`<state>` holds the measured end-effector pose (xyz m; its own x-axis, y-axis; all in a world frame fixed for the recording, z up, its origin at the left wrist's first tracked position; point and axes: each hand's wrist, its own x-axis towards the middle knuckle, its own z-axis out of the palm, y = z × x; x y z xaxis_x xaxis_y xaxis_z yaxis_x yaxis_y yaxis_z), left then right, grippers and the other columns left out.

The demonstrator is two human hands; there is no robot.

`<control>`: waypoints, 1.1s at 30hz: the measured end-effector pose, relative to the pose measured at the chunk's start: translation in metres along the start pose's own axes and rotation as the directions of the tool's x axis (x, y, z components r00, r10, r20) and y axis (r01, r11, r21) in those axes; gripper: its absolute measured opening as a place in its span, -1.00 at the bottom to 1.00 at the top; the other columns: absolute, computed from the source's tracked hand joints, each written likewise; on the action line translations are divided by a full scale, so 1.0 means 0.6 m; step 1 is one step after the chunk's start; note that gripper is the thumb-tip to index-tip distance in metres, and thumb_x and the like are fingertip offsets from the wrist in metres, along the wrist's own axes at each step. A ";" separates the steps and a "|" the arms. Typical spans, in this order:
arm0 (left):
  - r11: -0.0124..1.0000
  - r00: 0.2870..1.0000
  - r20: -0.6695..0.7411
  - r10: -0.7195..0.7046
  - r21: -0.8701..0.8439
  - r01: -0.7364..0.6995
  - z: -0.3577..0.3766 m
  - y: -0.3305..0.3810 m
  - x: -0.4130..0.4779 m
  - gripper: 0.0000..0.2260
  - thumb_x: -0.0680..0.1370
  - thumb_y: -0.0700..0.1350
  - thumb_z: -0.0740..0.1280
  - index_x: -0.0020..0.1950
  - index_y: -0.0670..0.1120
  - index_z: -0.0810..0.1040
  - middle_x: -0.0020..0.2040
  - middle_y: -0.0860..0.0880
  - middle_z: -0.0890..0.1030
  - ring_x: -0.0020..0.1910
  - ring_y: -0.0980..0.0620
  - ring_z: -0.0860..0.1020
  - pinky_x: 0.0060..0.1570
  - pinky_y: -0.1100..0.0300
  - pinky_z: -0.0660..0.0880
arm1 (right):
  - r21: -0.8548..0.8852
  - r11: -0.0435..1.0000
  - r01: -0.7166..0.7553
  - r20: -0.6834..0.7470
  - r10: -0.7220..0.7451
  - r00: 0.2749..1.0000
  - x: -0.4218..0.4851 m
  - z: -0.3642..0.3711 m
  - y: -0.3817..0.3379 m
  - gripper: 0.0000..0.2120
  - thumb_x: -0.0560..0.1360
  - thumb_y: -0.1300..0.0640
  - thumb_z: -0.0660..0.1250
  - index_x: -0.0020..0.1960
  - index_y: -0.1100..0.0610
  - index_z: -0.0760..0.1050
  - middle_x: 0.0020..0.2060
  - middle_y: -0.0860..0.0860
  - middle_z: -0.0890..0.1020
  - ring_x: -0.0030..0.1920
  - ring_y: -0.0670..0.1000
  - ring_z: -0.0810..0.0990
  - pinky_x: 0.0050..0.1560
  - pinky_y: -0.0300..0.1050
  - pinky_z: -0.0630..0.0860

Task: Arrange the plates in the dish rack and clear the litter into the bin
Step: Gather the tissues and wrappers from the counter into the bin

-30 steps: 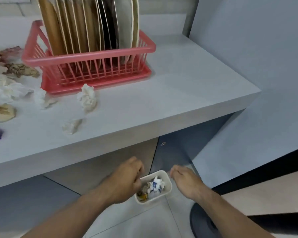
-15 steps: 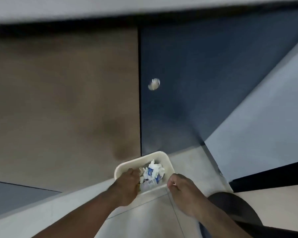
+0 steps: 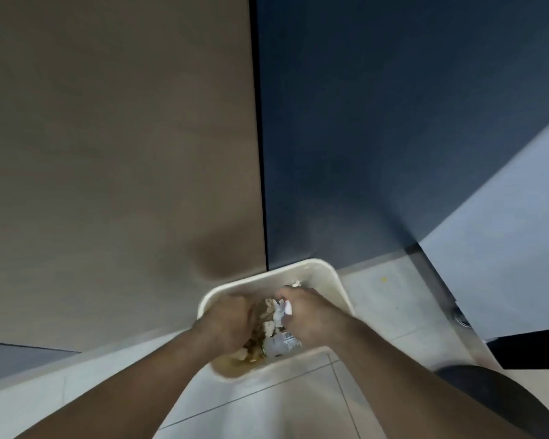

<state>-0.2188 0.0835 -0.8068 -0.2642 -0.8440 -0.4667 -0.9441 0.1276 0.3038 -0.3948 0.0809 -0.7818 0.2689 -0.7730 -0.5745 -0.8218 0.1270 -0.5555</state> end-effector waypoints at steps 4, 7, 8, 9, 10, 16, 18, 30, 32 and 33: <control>0.990 0.988 -0.131 0.080 -0.102 -0.093 -0.050 -0.019 -0.067 -0.80 0.57 -0.14 0.17 0.02 0.02 0.57 -0.04 0.10 0.60 -0.08 0.10 0.54 -0.07 0.27 0.45 | -0.071 0.997 0.036 0.045 -0.033 0.998 -0.009 0.001 -0.021 -0.40 0.47 0.12 0.42 0.43 -0.14 0.29 0.29 -0.05 0.50 0.21 0.03 0.52 0.22 -0.05 0.48; 0.989 0.982 -0.169 0.083 -0.107 -0.102 -0.096 -0.011 -0.115 -0.82 0.59 -0.10 0.19 0.07 -0.01 0.58 0.02 0.07 0.62 -0.02 0.09 0.55 -0.01 0.24 0.45 | -0.059 0.998 0.024 0.009 -0.024 1.000 -0.059 -0.036 -0.034 -0.53 0.54 0.24 0.28 0.39 -0.10 0.39 0.27 0.00 0.51 0.09 0.02 0.56 0.04 -0.21 0.49; 0.989 0.981 -0.180 0.072 -0.115 -0.094 -0.115 -0.004 -0.134 -0.82 0.60 -0.07 0.19 0.09 -0.02 0.57 0.05 0.05 0.62 0.00 0.07 0.56 0.03 0.20 0.46 | -0.056 0.998 0.022 -0.013 -0.022 1.000 -0.082 -0.055 -0.043 -0.56 0.56 0.24 0.25 0.37 -0.12 0.42 0.26 -0.01 0.51 0.02 0.00 0.56 -0.04 -0.23 0.46; 0.987 0.977 -0.200 0.070 -0.126 -0.097 -0.136 0.006 -0.154 -0.81 0.60 -0.04 0.19 0.11 0.00 0.56 0.09 0.06 0.61 0.03 0.07 0.56 0.06 0.18 0.46 | -0.053 0.998 0.023 -0.041 -0.025 0.999 -0.103 -0.074 -0.053 -0.59 0.56 0.21 0.23 0.34 -0.13 0.44 0.25 -0.02 0.51 -0.02 -0.01 0.55 -0.07 -0.24 0.45; 0.985 0.974 -0.214 0.072 -0.141 -0.104 -0.159 0.016 -0.178 -0.80 0.61 0.00 0.18 0.13 0.02 0.55 0.11 0.08 0.60 0.05 0.08 0.55 0.08 0.18 0.46 | -0.053 0.998 0.029 -0.062 -0.032 0.998 -0.129 -0.096 -0.068 -0.64 0.57 0.16 0.23 0.30 -0.14 0.47 0.25 -0.05 0.51 -0.03 -0.03 0.53 -0.06 -0.24 0.44; 0.966 0.948 -0.253 0.194 -0.117 -0.229 -0.335 0.084 -0.320 -0.58 0.55 0.27 0.04 0.30 0.14 0.42 0.21 0.22 0.48 0.19 0.19 0.46 0.18 0.23 0.41 | -0.056 0.994 0.093 -0.164 -0.101 0.981 -0.296 -0.230 -0.201 -0.77 0.58 0.10 0.24 0.18 -0.14 0.51 0.14 -0.09 0.54 0.03 -0.03 0.59 0.02 -0.16 0.53; 0.956 0.938 -0.270 0.216 -0.138 -0.260 -0.409 0.111 -0.365 -0.61 0.58 0.23 0.11 0.34 0.13 0.40 0.24 0.19 0.47 0.22 0.19 0.43 0.20 0.26 0.38 | -0.109 0.984 0.144 -0.180 -0.162 0.970 -0.356 -0.278 -0.258 -0.75 0.56 0.10 0.26 0.21 -0.11 0.50 0.18 -0.13 0.56 0.17 -0.04 0.54 0.20 -0.12 0.47; 0.917 0.836 -0.435 0.336 -0.054 -0.396 -0.778 0.203 -0.599 -0.48 0.54 0.27 -0.01 0.30 0.02 0.48 0.21 0.13 0.51 0.18 0.22 0.43 0.17 0.31 0.35 | -0.278 0.920 0.276 -0.297 -0.355 0.887 -0.637 -0.506 -0.553 -0.65 0.56 -0.14 0.22 0.30 -0.05 0.47 0.21 -0.15 0.54 0.22 -0.11 0.47 0.25 -0.11 0.42; 0.909 0.819 -0.458 0.345 -0.055 -0.413 -0.820 0.203 -0.625 -0.54 0.57 0.27 0.04 0.27 0.03 0.49 0.19 0.15 0.51 0.14 0.23 0.44 0.13 0.32 0.38 | -0.295 0.911 0.288 -0.330 -0.380 0.864 -0.666 -0.522 -0.594 -0.66 0.57 -0.12 0.22 0.29 -0.04 0.47 0.20 -0.15 0.54 0.20 -0.12 0.47 0.24 -0.15 0.41; 0.908 0.817 -0.470 0.333 -0.074 -0.413 -0.837 0.199 -0.635 -0.56 0.57 0.27 0.05 0.27 0.06 0.48 0.19 0.18 0.50 0.11 0.25 0.45 0.09 0.33 0.40 | -0.298 0.910 0.290 -0.348 -0.386 0.854 -0.676 -0.529 -0.611 -0.67 0.57 -0.10 0.22 0.29 -0.04 0.47 0.20 -0.15 0.53 0.20 -0.13 0.47 0.24 -0.18 0.40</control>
<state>-0.1320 0.1586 -0.1754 -0.4381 -0.8921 0.1107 -0.7334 0.4259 0.5299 -0.3618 0.1509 -0.1542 0.3720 -0.9258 -0.0671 -0.8191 -0.2934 -0.4929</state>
